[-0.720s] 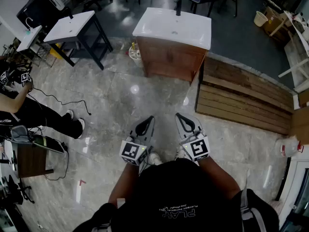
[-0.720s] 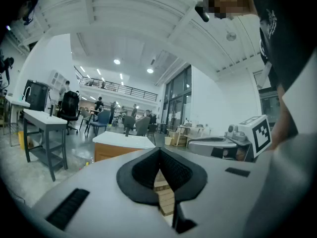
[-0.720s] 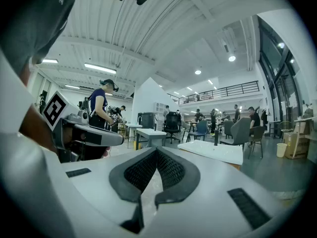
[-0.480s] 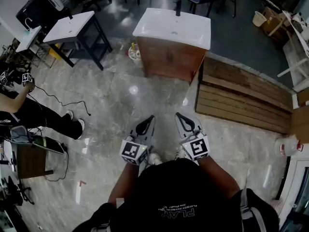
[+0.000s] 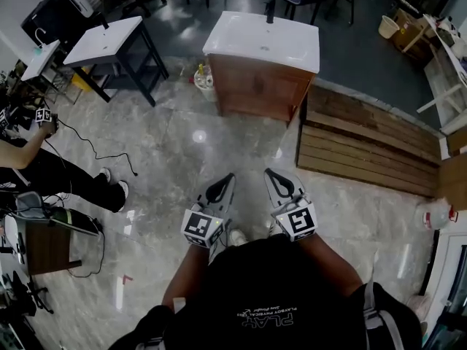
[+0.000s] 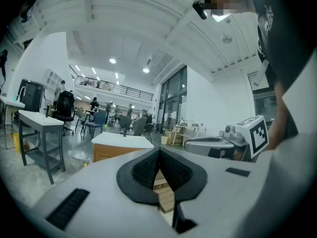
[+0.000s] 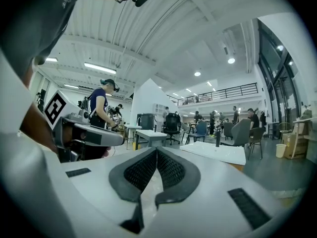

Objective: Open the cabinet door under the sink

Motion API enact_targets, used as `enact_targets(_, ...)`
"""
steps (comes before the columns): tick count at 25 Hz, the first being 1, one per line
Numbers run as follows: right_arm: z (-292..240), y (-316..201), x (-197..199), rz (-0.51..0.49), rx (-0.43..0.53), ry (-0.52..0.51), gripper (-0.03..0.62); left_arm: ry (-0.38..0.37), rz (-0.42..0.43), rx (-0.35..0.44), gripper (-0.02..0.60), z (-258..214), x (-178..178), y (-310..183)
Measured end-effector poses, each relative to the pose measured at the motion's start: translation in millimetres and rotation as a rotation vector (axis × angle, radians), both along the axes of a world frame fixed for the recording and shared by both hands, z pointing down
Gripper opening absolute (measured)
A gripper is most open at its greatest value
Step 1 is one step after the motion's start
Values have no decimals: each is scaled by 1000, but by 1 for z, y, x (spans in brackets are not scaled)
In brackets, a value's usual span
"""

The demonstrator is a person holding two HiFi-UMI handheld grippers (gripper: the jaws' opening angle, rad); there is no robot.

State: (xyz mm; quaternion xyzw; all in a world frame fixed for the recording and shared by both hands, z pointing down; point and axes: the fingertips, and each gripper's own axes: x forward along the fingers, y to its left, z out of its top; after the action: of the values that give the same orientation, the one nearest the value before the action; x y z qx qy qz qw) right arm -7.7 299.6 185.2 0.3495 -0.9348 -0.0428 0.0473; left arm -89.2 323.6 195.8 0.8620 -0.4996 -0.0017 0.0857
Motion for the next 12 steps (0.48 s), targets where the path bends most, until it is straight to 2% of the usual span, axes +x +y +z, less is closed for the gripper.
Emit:
enact_targets(4,7,6,-2,25,-32,1,25,-5,23,16,18,-1,-4,2)
enact_targets(12,17,-8,6,58,-50,2,25,-4,18,-5,18,6,-9,-8)
